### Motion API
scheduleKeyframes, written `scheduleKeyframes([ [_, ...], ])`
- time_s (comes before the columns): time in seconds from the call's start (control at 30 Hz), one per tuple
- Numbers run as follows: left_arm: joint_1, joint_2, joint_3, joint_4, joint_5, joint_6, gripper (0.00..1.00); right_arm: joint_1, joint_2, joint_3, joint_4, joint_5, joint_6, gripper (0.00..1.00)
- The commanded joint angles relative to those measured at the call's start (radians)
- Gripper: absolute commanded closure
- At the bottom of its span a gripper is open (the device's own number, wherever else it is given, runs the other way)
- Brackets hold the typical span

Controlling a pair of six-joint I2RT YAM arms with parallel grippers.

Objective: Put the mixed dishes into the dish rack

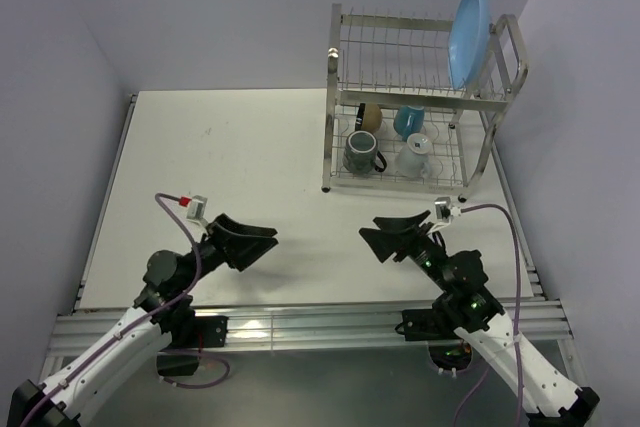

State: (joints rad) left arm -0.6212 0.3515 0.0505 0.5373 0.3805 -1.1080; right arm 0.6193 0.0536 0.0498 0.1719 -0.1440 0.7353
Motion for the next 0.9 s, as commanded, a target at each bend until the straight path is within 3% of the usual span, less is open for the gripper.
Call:
scheduleKeyframes([
  [0.0, 0.005, -0.028, -0.167, 0.351, 0.031, -0.157, 0.01, 0.002, -0.128, -0.019, -0.056, 0.023, -0.031, 0.04],
  [0.17, 0.003, -0.037, -0.222, 0.492, 0.005, -0.249, 0.01, 0.000, -0.337, 0.007, -0.248, 0.104, -0.013, 0.02],
  [0.33, 0.005, -0.071, -0.253, 0.523, -0.015, -0.296, 0.01, 0.000, -0.346, 0.053, -0.462, 0.219, 0.015, 0.02],
  [0.87, 0.005, -0.151, -0.253, 0.423, -0.006, -0.285, 0.01, 0.000, -0.351, 0.065, -0.485, 0.297, 0.039, 0.02],
])
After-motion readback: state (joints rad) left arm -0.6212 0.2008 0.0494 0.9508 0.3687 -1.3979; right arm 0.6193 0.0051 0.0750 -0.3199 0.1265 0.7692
